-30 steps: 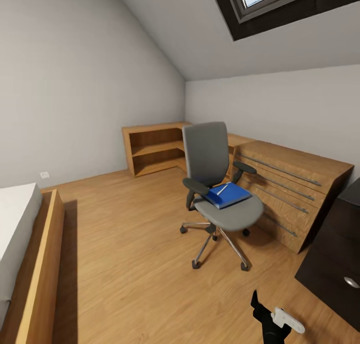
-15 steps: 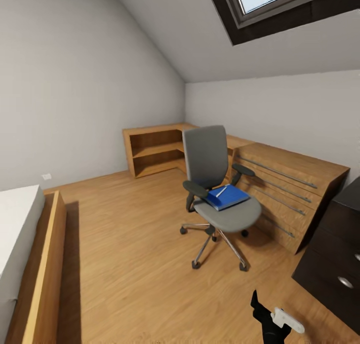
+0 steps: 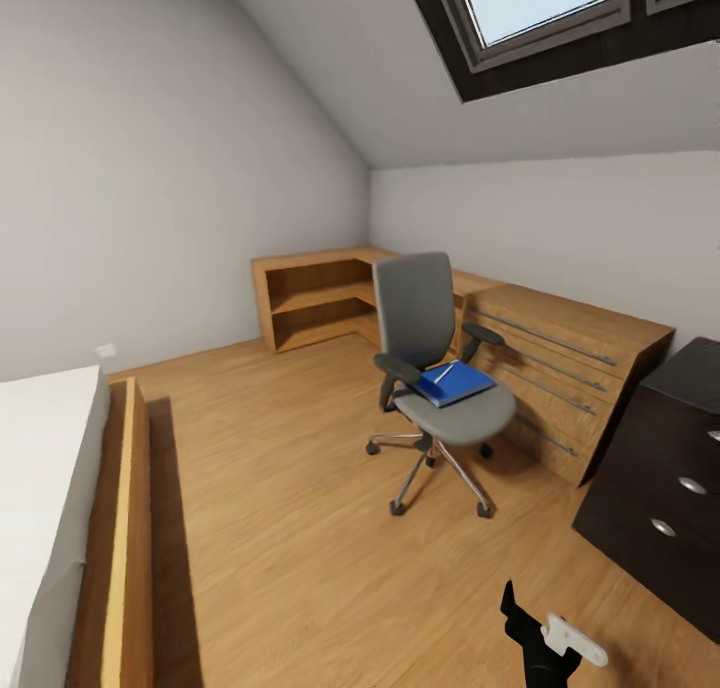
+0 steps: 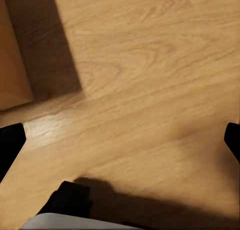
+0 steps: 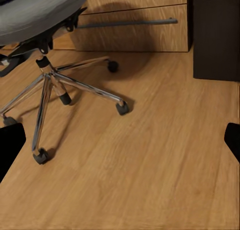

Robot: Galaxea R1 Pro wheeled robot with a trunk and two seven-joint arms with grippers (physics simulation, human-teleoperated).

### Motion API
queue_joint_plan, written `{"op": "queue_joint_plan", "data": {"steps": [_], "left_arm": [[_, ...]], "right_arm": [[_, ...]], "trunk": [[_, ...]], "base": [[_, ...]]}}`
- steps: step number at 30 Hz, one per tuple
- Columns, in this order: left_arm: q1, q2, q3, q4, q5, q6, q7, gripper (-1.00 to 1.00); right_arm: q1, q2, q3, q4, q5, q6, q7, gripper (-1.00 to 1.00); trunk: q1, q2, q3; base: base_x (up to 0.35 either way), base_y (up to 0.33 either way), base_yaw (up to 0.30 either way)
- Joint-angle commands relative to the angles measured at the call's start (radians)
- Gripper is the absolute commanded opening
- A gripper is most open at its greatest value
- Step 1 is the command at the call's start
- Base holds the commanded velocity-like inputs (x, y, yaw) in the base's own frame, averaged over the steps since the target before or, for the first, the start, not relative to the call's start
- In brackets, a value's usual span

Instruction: In the bedroom, organize the workspace by keeping the computer under the desk, ensuring the monitor is on the desk, placing the keyboard on the desk next to the monitor, placing the mouse on the desk next to the keyboard, moving the folder from the swivel chair onto the desk next to the mouse, stacking the notebook on top of the folder with the pen on top of the notebook, and positioning the swivel chair next to the desk.

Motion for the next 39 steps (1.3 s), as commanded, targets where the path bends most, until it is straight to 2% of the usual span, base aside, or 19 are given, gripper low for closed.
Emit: {"op": "queue_joint_plan", "data": {"steps": [1,18,27,39], "left_arm": [[0.001,0.000,0.001,-0.002,0.010,0.003,0.001,1.00],[0.001,-0.001,0.001,-0.002,0.010,-0.001,0.001,1.00],[0.001,-0.002,0.001,0.018,0.009,-0.096,0.003,1.00],[0.001,-0.002,0.001,0.027,0.009,-0.123,0.004,1.00]], "right_arm": [[-0.001,0.000,-0.004,0.002,-0.008,-0.004,0.011,1.00],[-0.001,0.002,-0.003,0.002,-0.007,-0.004,0.012,1.00],[-0.001,0.001,-0.002,0.002,-0.004,0.029,0.013,1.00],[-0.001,0.001,-0.002,0.002,-0.003,0.052,0.014,1.00]], "trunk": [[-0.005,0.007,0.002],[-0.070,0.126,0.034],[-0.104,0.189,0.050],[-0.150,0.273,0.072]], "base": [[-0.282,0.196,-0.144],[-0.281,0.198,-0.179],[-0.269,0.197,-0.186],[-0.078,0.064,-0.190]]}}
